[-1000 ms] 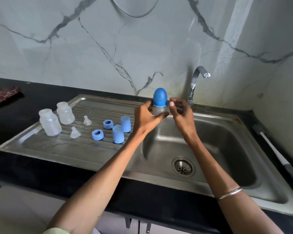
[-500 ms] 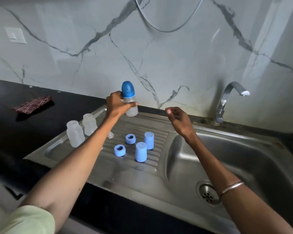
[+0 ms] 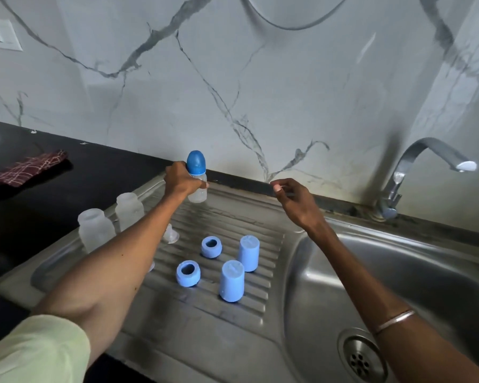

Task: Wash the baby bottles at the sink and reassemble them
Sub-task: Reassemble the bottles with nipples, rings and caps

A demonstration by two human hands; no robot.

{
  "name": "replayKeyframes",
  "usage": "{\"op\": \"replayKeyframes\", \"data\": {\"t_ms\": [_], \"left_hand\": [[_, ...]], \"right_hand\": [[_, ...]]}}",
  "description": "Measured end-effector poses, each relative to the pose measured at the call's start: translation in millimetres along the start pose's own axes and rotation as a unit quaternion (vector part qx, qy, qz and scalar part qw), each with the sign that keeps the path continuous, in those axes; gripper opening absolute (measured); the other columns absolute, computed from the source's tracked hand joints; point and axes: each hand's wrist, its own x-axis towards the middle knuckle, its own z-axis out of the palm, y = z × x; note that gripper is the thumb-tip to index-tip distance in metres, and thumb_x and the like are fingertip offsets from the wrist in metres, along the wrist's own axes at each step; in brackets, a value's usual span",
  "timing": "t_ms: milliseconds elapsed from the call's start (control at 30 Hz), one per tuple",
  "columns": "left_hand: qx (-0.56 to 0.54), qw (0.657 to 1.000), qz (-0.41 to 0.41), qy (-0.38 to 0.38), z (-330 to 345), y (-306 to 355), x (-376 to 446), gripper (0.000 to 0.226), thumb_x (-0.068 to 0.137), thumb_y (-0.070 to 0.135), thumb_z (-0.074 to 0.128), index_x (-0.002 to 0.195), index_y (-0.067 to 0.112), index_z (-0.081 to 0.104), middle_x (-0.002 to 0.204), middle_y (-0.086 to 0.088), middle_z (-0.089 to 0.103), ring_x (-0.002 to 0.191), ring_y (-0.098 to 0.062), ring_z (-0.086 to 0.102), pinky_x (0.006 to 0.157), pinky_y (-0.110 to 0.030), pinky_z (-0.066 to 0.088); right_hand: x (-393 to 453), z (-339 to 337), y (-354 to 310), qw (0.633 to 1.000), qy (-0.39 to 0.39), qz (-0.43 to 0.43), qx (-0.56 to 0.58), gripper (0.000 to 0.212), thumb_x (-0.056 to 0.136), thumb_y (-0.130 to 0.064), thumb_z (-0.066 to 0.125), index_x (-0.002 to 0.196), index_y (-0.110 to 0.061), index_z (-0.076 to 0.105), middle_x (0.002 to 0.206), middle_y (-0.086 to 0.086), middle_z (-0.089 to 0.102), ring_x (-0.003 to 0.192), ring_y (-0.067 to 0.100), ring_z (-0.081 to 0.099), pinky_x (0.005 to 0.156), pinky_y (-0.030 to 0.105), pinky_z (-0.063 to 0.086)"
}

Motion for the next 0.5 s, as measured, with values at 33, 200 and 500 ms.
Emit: {"op": "replayKeyframes", "data": {"t_ms": [33, 200, 500], "left_hand": [[0.001, 1.000, -0.002, -0.003, 2, -4, 1, 0.064, 0.057, 0.027, 0.098, 0.110, 0.005, 0.069, 0.119, -0.015, 0.066, 0.106, -0.026, 0.064, 0.077, -0.027, 0.046], [-0.015, 1.000, -0.003, 0.000, 4, -11, 0, 0.065, 0.059, 0.023, 0.097, 0.114, 0.005, 0.068, 0.117, -0.012, 0.068, 0.107, -0.027, 0.066, 0.084, -0.031, 0.051], [-0.032, 0.999, -0.016, 0.011, 9, -7, -8, 0.071, 0.062, 0.023, 0.095, 0.123, 0.006, 0.062, 0.122, -0.011, 0.066, 0.113, -0.029, 0.063, 0.097, -0.041, 0.052]], "right_hand": [[1, 2, 3, 1.000, -0.001, 0.000, -0.004, 0.024, 0.098, -0.033, 0.054, 0.112, -0.018, 0.066, 0.104, -0.004, 0.068, 0.098, 0.009, 0.061, 0.074, 0.015, 0.045], [0, 7, 7, 1.000, -0.006, 0.004, -0.003, 0.025, 0.098, -0.033, 0.055, 0.114, -0.017, 0.066, 0.105, -0.004, 0.067, 0.100, 0.008, 0.060, 0.081, 0.019, 0.047], [-10, 6, 6, 0.999, -0.038, 0.003, -0.004, 0.022, 0.098, -0.029, 0.055, 0.115, -0.020, 0.065, 0.104, -0.002, 0.067, 0.098, 0.017, 0.064, 0.080, 0.027, 0.050]]}}
